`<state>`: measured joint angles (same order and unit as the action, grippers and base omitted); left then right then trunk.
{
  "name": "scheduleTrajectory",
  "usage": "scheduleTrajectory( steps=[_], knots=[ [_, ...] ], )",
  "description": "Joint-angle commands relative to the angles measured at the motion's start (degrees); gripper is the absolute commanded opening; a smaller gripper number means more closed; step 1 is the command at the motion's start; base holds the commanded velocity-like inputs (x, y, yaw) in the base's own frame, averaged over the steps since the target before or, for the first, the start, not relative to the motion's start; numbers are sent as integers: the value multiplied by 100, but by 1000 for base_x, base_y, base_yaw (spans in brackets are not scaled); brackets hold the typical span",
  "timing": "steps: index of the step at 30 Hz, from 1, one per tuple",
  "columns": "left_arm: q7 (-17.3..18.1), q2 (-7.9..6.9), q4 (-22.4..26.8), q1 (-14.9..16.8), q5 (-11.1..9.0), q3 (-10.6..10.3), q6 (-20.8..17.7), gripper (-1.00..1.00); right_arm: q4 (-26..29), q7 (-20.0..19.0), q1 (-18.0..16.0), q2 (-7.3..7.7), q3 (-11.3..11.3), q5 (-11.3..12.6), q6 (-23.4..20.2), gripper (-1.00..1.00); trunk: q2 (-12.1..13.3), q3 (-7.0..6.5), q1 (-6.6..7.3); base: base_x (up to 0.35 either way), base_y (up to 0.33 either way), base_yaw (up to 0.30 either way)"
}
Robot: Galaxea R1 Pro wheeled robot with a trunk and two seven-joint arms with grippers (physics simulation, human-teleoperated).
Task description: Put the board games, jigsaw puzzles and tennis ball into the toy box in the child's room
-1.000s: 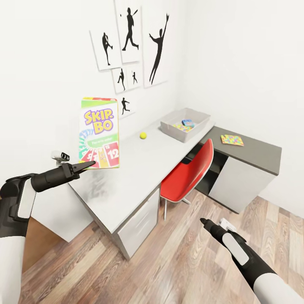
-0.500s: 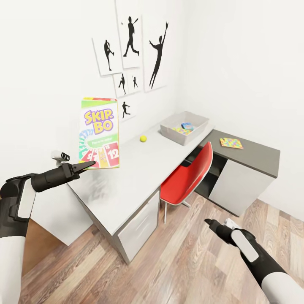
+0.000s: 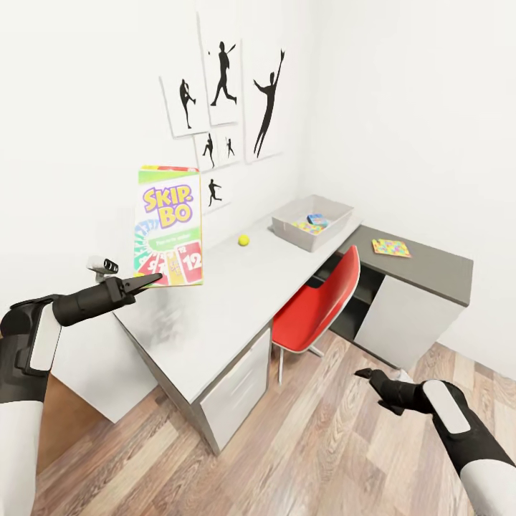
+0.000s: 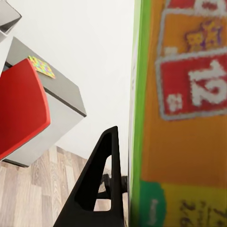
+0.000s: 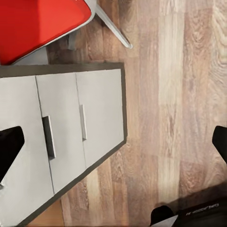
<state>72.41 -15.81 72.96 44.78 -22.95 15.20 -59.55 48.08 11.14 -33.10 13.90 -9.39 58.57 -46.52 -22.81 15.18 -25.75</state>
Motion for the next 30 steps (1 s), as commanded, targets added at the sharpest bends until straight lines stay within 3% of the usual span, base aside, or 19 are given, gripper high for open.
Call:
scheduleTrajectory(
  steps=[1, 7, 14, 22, 30],
  knots=[
    [10, -1, -1, 6, -8, 1, -39, -100, 7, 55, -4, -1, -92, 67, -67, 100, -11, 1, -4, 0, 0, 0],
    [10, -1, -1, 7, -8, 1, -39, -100, 8, 51, -3, -39, -250, 76, -143, 100, -11, -55, -4, 0, 0, 0],
    [10, -1, -1, 8, -8, 1, -39, -100, -13, -5, -4, -67, -264, 83, -146, 100, -11, -120, -4, 0, 0, 0],
    [10, 0, -6, 6, -7, 1, -39, -100, -51, -419, -4, -72, -265, 69, -132, 100, -11, -195, -4, 0, 0, 0],
    [8, 7, -3, 9, -3, 1, -39, -100, -68, -466, -3, -72, -265, 65, -116, 100, -11, -270, -4, 0, 0, 0]
  ],
)
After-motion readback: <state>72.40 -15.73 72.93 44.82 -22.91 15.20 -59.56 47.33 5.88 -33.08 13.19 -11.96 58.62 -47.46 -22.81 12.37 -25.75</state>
